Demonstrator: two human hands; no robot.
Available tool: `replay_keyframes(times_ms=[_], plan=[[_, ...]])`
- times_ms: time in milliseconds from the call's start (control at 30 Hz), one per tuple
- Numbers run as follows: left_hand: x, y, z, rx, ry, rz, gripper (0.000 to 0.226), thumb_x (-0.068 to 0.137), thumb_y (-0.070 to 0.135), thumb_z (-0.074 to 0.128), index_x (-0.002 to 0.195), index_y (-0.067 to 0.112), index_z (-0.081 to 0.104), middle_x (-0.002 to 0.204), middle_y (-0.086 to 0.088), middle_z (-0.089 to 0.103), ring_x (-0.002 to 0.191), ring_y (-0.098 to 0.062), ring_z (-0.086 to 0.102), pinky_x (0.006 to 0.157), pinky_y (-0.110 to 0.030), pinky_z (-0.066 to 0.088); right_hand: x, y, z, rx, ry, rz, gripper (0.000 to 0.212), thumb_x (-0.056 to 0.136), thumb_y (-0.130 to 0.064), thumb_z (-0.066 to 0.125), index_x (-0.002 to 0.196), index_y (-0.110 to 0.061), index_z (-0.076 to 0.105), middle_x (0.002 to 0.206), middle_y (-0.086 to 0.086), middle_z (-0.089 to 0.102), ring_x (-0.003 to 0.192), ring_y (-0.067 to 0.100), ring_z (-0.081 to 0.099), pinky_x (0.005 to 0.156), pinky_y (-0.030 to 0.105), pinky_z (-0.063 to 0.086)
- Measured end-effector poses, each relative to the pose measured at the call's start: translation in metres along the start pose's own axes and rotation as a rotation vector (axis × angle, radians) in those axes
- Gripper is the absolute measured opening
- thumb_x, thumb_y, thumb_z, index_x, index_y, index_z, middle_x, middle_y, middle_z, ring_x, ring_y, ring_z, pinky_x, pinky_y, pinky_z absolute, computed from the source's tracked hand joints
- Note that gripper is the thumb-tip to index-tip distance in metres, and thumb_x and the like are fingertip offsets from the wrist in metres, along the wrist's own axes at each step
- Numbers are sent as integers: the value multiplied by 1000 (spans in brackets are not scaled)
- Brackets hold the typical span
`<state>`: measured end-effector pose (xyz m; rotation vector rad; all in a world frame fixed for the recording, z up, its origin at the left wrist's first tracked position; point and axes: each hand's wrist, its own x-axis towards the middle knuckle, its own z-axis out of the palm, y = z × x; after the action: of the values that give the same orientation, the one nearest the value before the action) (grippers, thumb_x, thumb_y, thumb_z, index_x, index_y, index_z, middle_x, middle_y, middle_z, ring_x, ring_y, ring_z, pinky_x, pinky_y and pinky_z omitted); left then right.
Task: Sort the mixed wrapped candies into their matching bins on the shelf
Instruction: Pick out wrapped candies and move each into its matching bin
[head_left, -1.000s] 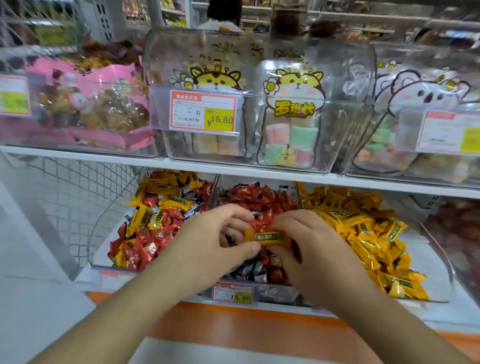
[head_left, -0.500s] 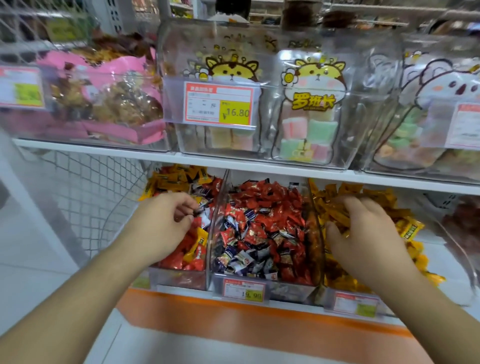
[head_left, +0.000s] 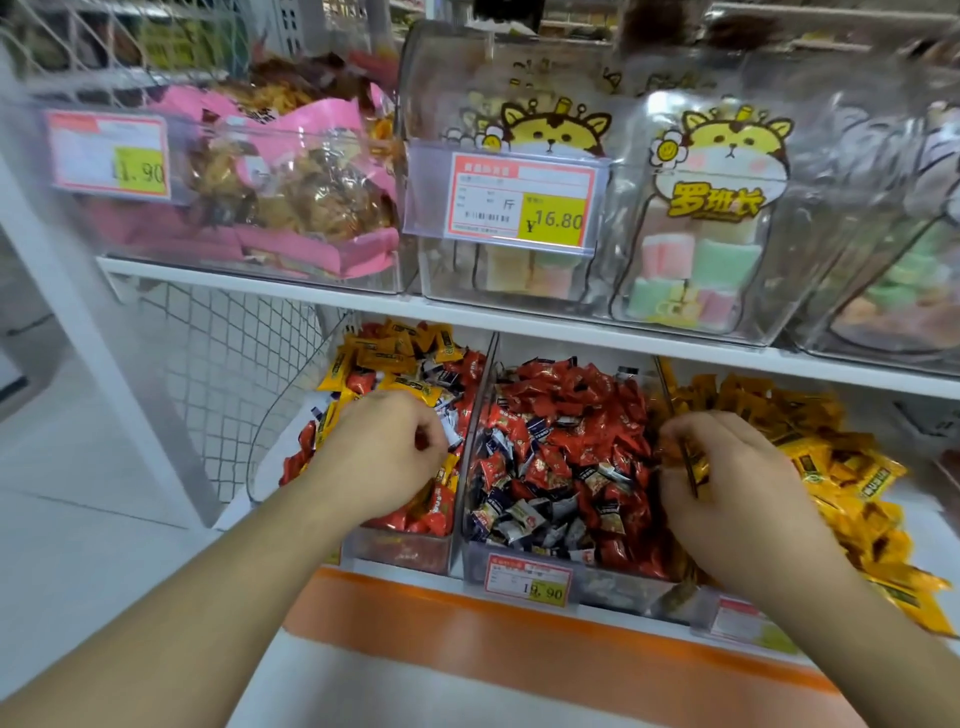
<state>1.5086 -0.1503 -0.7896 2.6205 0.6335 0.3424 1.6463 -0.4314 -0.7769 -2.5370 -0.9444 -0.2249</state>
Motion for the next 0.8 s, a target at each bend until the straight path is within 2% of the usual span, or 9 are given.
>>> replay_keyframes(times_ms=[100,167,267,367,500,600,667,733,800], plan=[[-1,0,-9,-200,109,-110,19,93,22,72,78,32,75,82,17,71,68,6,63,55,-9,44,0,-1,-1,2,-1,-1,37,86,-7,74,122,-13,66,118,0,61,117,24,57,97,26,38],[-2,0,-17,-306,208,-152,19,95,23,71,80,35,73,84,16,72,77,3,66,60,-11,46,1,-2,-3,2,7,-3,38,86,-8,74,122,-13,66,118,-1,61,117,23,57,97,25,38],[-8,10,-30,-526,304,-196,16,95,22,71,83,32,74,78,11,75,77,-7,73,71,-33,59,-1,-5,-4,16,18,-16,38,86,-8,73,124,-13,66,119,-1,61,118,22,57,96,24,38],[-19,33,-40,-683,333,-179,12,96,17,71,88,24,75,77,5,76,72,-12,75,73,-31,61,-5,-15,-5,67,38,-82,39,86,-12,74,124,-15,66,120,-5,62,119,18,57,100,24,42],[-34,71,-35,-902,223,-181,6,96,13,71,92,13,76,80,-6,78,77,-21,77,79,-36,62,-14,-38,-11,162,17,-161,51,94,-40,70,141,-30,55,136,-17,54,131,3,46,113,22,37],[-46,98,-16,-986,108,-204,4,95,11,72,94,10,76,80,-9,78,79,-23,78,81,-40,63,-21,-49,-11,166,-4,-168,60,93,-56,65,146,-35,47,139,-20,51,130,2,45,109,23,41],[-54,111,-6,-983,41,-191,5,95,14,72,94,13,77,83,-6,79,80,-21,78,78,-37,63,-24,-49,-12,124,6,-162,46,96,-51,63,138,-37,52,125,-18,59,116,7,55,94,27,51],[-58,115,-2,-892,10,-144,6,95,19,72,94,20,78,86,2,79,78,-16,76,69,-27,62,-23,-43,-13,69,29,-143,32,99,-43,62,130,-36,58,114,-14,64,103,13,60,80,33,55],[-58,113,-3,-793,11,-87,6,95,23,72,93,26,77,88,8,77,80,-12,74,68,-25,60,-18,-28,-16,41,53,-81,34,99,-38,61,132,-31,61,114,-10,66,102,17,62,78,36,56]])
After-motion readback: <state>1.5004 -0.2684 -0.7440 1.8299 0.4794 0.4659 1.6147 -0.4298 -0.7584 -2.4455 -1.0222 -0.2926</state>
